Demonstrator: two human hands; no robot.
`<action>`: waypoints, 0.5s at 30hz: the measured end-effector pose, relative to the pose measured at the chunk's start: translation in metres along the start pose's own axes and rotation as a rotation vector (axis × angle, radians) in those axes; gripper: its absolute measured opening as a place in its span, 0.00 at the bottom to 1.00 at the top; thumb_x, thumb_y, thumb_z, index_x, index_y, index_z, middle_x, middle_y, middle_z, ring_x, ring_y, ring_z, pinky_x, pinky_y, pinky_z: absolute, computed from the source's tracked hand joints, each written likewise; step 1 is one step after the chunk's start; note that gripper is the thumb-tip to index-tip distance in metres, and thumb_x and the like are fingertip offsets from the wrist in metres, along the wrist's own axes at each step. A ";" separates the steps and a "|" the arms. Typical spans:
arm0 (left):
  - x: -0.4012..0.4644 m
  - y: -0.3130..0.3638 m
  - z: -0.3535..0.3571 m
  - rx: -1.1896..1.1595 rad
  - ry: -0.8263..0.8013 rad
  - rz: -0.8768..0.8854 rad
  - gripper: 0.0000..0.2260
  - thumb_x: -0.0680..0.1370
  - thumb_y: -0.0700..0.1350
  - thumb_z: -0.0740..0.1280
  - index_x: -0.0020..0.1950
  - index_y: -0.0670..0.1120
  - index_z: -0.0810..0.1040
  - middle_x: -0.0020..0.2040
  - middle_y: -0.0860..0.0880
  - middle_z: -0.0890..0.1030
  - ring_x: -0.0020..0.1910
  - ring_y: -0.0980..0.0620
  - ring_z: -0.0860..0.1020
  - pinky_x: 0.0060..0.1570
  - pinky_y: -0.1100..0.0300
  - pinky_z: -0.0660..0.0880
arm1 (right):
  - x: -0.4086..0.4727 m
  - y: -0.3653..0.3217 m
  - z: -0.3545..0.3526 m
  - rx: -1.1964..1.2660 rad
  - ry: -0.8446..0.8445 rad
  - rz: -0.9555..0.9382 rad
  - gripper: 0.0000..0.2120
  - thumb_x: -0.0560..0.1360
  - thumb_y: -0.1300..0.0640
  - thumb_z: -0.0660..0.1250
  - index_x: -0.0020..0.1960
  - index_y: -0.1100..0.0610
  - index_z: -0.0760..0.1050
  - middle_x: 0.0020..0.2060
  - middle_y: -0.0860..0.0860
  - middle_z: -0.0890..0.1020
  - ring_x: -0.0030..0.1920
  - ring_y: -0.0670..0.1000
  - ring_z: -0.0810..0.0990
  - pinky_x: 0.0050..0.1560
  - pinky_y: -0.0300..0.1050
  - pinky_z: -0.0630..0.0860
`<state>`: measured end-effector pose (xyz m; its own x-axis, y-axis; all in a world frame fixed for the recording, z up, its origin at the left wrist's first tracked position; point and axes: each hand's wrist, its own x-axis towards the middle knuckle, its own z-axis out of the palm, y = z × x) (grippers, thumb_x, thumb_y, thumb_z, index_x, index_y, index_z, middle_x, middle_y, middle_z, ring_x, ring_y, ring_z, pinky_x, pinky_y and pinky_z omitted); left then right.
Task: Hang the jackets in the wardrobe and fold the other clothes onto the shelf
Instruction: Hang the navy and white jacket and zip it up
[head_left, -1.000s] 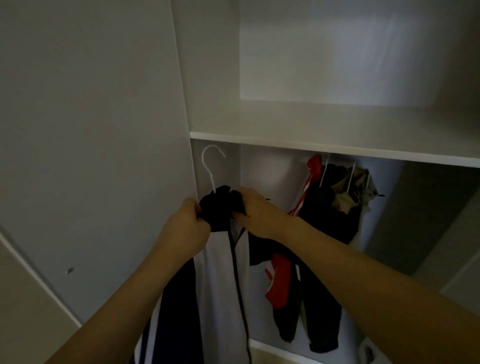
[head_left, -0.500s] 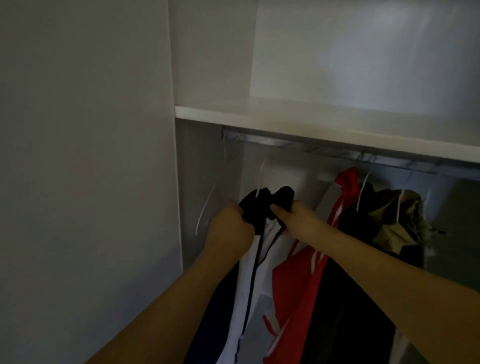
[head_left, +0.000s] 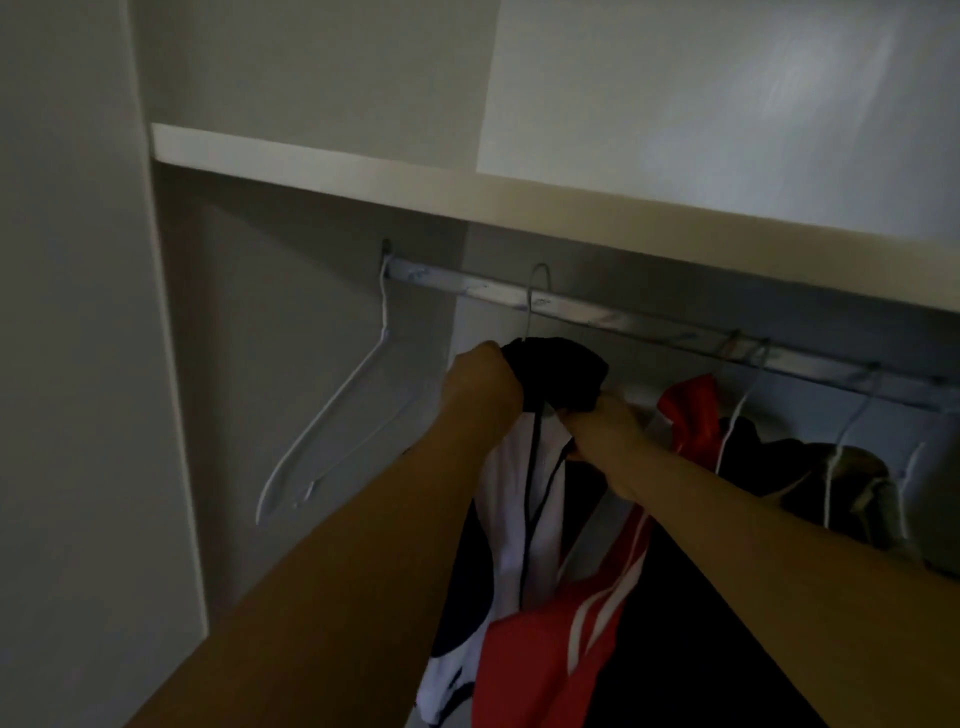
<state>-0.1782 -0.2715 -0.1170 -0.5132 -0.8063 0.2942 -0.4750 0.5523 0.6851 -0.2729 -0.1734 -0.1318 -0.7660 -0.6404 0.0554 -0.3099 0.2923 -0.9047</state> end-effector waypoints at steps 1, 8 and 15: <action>0.005 -0.006 0.008 0.035 -0.057 0.022 0.09 0.79 0.37 0.61 0.59 0.38 0.74 0.58 0.39 0.78 0.57 0.42 0.77 0.51 0.55 0.72 | 0.005 0.004 0.002 0.007 -0.020 0.069 0.09 0.80 0.60 0.63 0.55 0.64 0.76 0.37 0.56 0.77 0.35 0.51 0.74 0.31 0.37 0.74; -0.005 -0.063 0.027 0.067 -0.040 0.181 0.09 0.78 0.34 0.59 0.56 0.40 0.73 0.45 0.45 0.74 0.44 0.47 0.73 0.45 0.58 0.67 | 0.002 0.017 0.020 0.025 -0.172 0.352 0.17 0.81 0.54 0.62 0.64 0.65 0.72 0.61 0.63 0.76 0.53 0.59 0.76 0.44 0.47 0.78; -0.098 -0.124 0.053 0.226 0.452 0.459 0.21 0.62 0.32 0.62 0.54 0.37 0.80 0.49 0.38 0.79 0.44 0.39 0.75 0.48 0.53 0.67 | -0.006 0.011 0.018 0.055 -0.192 0.287 0.19 0.81 0.55 0.61 0.70 0.60 0.66 0.62 0.61 0.75 0.56 0.61 0.78 0.56 0.52 0.77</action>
<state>-0.1071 -0.2498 -0.2657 -0.3727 -0.4618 0.8049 -0.4431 0.8507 0.2829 -0.2615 -0.1786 -0.1495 -0.6960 -0.6611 -0.2801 -0.0627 0.4447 -0.8935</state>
